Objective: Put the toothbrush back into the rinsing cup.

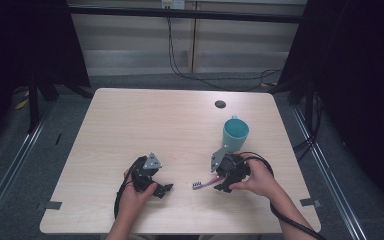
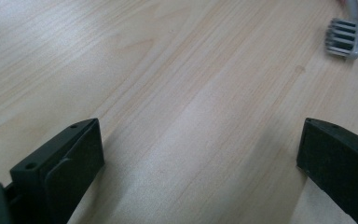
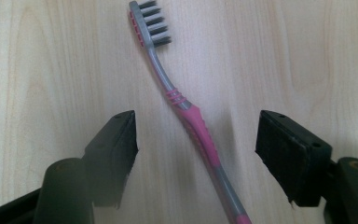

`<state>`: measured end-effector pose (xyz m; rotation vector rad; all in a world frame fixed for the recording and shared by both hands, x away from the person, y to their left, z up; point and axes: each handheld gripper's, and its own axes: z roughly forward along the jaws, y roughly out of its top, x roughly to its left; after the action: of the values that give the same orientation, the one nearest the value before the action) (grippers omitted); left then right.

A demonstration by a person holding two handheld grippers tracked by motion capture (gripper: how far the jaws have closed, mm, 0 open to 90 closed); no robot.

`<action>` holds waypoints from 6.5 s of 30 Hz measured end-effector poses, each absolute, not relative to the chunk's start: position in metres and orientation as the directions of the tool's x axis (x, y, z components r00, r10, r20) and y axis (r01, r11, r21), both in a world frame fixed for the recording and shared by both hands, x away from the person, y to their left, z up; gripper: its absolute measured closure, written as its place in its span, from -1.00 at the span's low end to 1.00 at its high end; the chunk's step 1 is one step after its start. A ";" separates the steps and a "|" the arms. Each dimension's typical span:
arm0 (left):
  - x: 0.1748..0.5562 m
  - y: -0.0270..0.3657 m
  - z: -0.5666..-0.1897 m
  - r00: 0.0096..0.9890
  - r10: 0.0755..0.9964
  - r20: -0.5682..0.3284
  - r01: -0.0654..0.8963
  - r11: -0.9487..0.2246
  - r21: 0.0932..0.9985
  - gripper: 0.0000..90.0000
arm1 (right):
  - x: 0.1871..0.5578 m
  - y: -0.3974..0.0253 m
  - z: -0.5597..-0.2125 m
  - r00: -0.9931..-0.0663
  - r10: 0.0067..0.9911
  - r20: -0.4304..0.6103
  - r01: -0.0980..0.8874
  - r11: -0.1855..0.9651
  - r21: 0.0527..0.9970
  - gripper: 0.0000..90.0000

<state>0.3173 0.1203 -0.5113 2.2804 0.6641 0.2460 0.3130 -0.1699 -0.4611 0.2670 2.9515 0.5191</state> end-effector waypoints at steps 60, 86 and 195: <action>0.317 0.120 -0.512 0.847 0.531 -0.022 0.389 -0.591 0.707 -0.99 | 0.327 -0.149 -0.468 -0.991 0.127 0.046 0.134 0.965 0.223 0.67; 0.317 0.120 -0.512 0.846 0.532 -0.020 0.388 -0.592 0.706 -0.99 | 0.334 -0.165 -0.455 -0.966 0.251 0.065 0.259 0.918 0.301 0.80; 0.317 0.120 -0.511 0.845 0.534 -0.017 0.390 -0.594 0.703 -0.99 | 0.357 -0.243 -0.355 -0.783 0.584 0.213 0.446 0.289 0.847 0.80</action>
<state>0.3169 0.1203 -0.5113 2.2798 0.6686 0.2516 0.3566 -0.2429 -0.3549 0.9694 2.4076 1.5109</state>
